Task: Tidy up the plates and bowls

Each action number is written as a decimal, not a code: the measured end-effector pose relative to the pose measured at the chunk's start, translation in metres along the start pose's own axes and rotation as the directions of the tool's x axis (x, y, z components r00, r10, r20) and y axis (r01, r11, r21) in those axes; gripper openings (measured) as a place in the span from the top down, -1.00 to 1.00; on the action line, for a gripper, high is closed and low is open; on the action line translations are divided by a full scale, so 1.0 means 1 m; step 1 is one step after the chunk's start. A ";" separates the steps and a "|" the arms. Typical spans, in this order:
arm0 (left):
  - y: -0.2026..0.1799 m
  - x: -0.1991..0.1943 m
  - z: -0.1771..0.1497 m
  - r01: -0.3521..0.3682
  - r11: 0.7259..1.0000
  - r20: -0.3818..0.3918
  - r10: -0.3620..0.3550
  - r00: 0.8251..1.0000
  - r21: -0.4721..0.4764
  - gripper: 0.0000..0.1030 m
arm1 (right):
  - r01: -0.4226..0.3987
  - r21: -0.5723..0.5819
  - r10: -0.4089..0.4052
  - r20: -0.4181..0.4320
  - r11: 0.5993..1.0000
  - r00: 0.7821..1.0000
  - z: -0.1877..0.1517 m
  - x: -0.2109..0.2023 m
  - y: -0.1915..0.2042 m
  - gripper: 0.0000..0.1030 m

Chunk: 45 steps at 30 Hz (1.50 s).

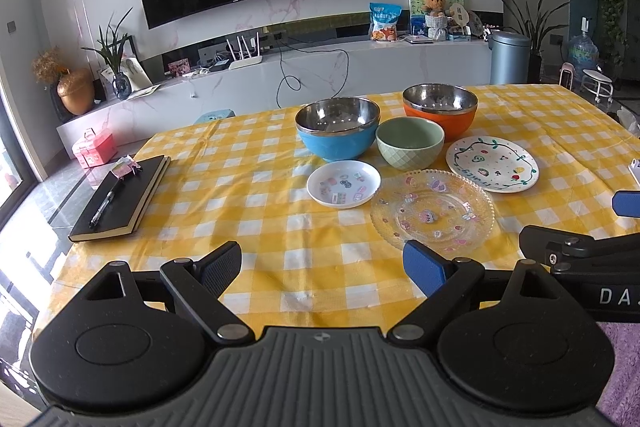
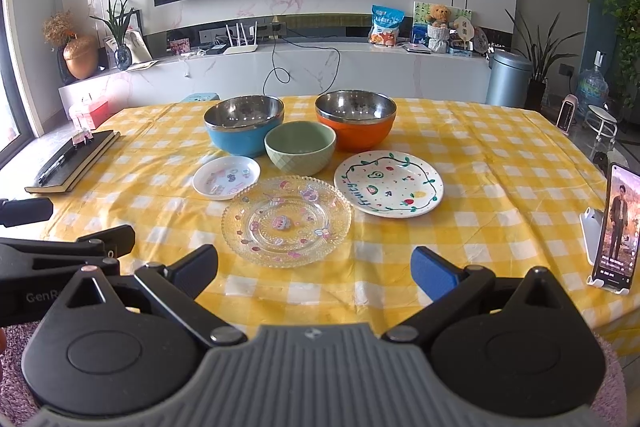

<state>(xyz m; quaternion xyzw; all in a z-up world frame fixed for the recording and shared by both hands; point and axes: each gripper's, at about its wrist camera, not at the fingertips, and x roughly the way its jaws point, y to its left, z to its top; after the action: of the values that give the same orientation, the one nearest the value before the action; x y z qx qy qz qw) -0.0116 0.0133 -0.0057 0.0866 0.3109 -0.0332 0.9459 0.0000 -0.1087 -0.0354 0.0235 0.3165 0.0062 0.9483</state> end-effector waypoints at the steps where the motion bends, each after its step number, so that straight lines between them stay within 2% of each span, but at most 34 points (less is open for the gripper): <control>1: 0.000 0.000 0.000 0.001 1.000 -0.002 -0.001 1.000 0.000 -1.00 | -0.002 0.001 0.002 0.001 1.000 1.000 0.000 -0.001 0.000 -0.95; 7: 0.000 0.008 0.004 0.011 1.000 -0.013 -0.012 1.000 -0.026 -1.00 | -0.017 0.017 0.017 0.009 1.000 1.000 0.000 0.005 -0.008 -0.95; 10: 0.000 0.022 0.008 0.028 0.998 -0.025 -0.029 0.999 -0.059 -1.00 | -0.044 0.022 0.042 0.061 0.999 0.997 -0.003 0.012 -0.017 -0.95; 13: -0.003 0.036 0.011 0.040 0.997 -0.039 -0.042 0.998 -0.069 -0.73 | -0.105 0.018 0.102 0.124 0.994 0.987 -0.007 0.020 -0.026 -0.95; 16: -0.007 0.046 0.012 0.036 0.996 -0.049 -0.040 0.998 -0.076 -0.60 | -0.078 0.006 0.078 0.090 0.997 0.993 -0.004 0.038 -0.029 -0.95; 18: -0.008 0.054 0.013 0.058 0.994 -0.047 -0.063 0.997 -0.090 -0.52 | -0.089 0.020 0.088 0.065 0.996 0.994 -0.002 0.049 -0.032 -0.93; 20: -0.007 0.061 0.014 0.092 0.990 -0.048 -0.098 0.994 -0.109 -0.35 | -0.106 0.041 0.104 0.039 0.994 0.994 -0.002 0.060 -0.035 -0.67; 24: -0.010 0.076 0.016 0.133 0.984 -0.052 -0.140 0.989 -0.121 -0.12 | -0.106 0.042 0.106 0.003 0.993 0.994 -0.001 0.080 -0.035 -0.40; 26: -0.011 0.083 0.016 0.149 0.981 -0.054 -0.157 0.986 -0.127 -0.01 | -0.101 0.045 0.102 -0.005 0.994 0.995 -0.001 0.088 -0.035 -0.17; 29: -0.010 0.093 0.017 0.183 0.972 -0.057 -0.193 0.980 -0.149 0.12 | -0.096 0.074 0.098 -0.036 0.993 0.994 0.001 0.101 -0.040 0.01; 33: -0.009 0.108 0.017 0.201 0.963 -0.059 -0.214 0.975 -0.178 0.22 | -0.104 0.126 0.113 -0.066 0.987 0.991 0.003 0.117 -0.049 0.11; 38: -0.003 0.131 0.012 0.227 0.938 -0.076 -0.255 0.964 -0.261 0.38 | -0.115 0.177 0.128 -0.066 0.978 0.990 0.005 0.134 -0.057 0.39; 43: -0.001 0.145 0.010 0.223 0.929 -0.084 -0.258 0.963 -0.296 0.44 | -0.113 0.213 0.133 -0.081 0.970 0.988 0.005 0.151 -0.062 0.58; 45: -0.001 0.150 0.009 0.224 0.925 -0.090 -0.263 0.961 -0.307 0.45 | -0.122 0.232 0.145 -0.085 0.965 0.986 0.004 0.156 -0.063 0.59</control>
<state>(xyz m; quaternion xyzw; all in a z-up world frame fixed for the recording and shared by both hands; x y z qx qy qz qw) 0.1147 0.0098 -0.0878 -0.0924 0.3813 -0.0984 0.9146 0.1274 -0.1682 -0.1287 0.1522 0.3605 0.0351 0.9196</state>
